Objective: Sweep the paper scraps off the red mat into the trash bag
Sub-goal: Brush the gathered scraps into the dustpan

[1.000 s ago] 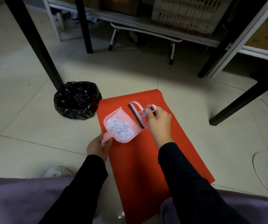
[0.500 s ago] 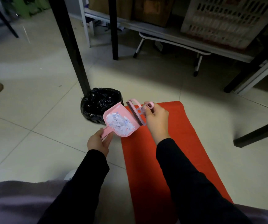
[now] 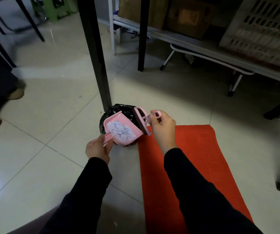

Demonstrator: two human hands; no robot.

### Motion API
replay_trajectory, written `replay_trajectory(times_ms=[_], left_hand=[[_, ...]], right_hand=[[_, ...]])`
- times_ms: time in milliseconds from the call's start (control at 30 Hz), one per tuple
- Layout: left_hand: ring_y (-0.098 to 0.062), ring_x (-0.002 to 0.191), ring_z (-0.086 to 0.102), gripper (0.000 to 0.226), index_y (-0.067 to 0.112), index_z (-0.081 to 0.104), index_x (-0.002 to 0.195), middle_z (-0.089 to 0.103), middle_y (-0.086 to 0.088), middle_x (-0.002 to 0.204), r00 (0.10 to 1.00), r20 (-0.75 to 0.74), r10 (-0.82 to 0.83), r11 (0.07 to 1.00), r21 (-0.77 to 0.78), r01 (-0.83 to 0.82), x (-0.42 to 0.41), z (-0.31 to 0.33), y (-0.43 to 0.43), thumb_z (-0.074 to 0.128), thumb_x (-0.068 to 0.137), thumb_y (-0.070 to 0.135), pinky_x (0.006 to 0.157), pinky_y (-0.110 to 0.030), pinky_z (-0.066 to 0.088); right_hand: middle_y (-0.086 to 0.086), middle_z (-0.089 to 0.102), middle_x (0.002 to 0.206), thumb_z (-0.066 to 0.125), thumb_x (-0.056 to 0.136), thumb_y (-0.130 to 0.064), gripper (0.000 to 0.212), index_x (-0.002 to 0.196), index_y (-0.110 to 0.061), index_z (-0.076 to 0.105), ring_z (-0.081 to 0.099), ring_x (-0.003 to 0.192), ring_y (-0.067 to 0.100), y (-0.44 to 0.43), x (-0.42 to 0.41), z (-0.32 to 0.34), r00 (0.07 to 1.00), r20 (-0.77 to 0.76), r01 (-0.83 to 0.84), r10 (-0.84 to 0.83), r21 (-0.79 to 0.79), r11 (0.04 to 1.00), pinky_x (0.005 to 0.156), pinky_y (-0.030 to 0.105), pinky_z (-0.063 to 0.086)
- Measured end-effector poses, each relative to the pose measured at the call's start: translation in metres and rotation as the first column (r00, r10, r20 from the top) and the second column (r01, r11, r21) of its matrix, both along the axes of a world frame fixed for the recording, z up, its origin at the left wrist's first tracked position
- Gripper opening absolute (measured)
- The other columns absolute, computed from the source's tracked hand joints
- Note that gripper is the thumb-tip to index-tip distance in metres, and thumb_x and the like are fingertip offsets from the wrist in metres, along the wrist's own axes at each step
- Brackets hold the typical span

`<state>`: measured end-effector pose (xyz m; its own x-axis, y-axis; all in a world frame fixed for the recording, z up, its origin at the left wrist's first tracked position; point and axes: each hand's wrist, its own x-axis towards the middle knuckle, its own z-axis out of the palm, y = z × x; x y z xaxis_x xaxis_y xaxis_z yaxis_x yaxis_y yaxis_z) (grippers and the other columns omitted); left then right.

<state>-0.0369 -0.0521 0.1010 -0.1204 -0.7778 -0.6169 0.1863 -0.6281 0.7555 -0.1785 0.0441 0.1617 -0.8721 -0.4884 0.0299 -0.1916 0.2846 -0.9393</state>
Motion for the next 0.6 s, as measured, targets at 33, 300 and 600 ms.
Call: replay_trajectory(times_ms=[33,300,600], left_hand=[[-0.02,0.068,0.06,0.005,-0.001,0.055,0.091,0.057,-0.012,0.084,0.999,-0.003,0.042,0.999,0.018,-0.041,-0.004,-0.003,-0.01,0.055,0.09,0.004,0.048,-0.017,0.054],[-0.019,0.059,0.058,0.018,0.004,0.051,0.072,0.054,-0.008,0.071,0.994,0.05,0.099,0.995,-0.038,-0.097,-0.032,-0.016,-0.063,0.055,0.089,-0.001,0.048,-0.019,0.055],[-0.02,0.059,0.056,0.025,0.01,0.049,0.065,0.055,-0.006,0.066,0.967,0.254,0.023,0.983,-0.181,0.024,-0.06,-0.037,-0.094,0.06,0.087,0.007,0.067,-0.031,0.054]], right_hand=[[0.004,0.066,0.075,0.054,0.088,-0.005,0.019,0.08,-0.021,0.061,0.062,0.071,0.019,-0.011,-0.004,-0.005,1.0,0.003,-0.005,0.005,-0.001,1.0,0.064,0.02,0.048],[-0.011,0.058,0.068,0.055,0.089,-0.006,0.015,0.084,-0.018,0.06,0.057,0.066,0.011,-0.064,-0.028,-0.034,1.0,0.013,-0.021,0.021,-0.062,0.998,0.063,0.014,0.047],[0.011,0.063,0.078,0.049,0.093,-0.01,0.01,0.084,-0.008,0.055,0.06,0.062,0.017,-0.1,-0.046,-0.073,0.987,0.162,-0.004,0.015,-0.067,0.998,0.068,0.035,0.055]])
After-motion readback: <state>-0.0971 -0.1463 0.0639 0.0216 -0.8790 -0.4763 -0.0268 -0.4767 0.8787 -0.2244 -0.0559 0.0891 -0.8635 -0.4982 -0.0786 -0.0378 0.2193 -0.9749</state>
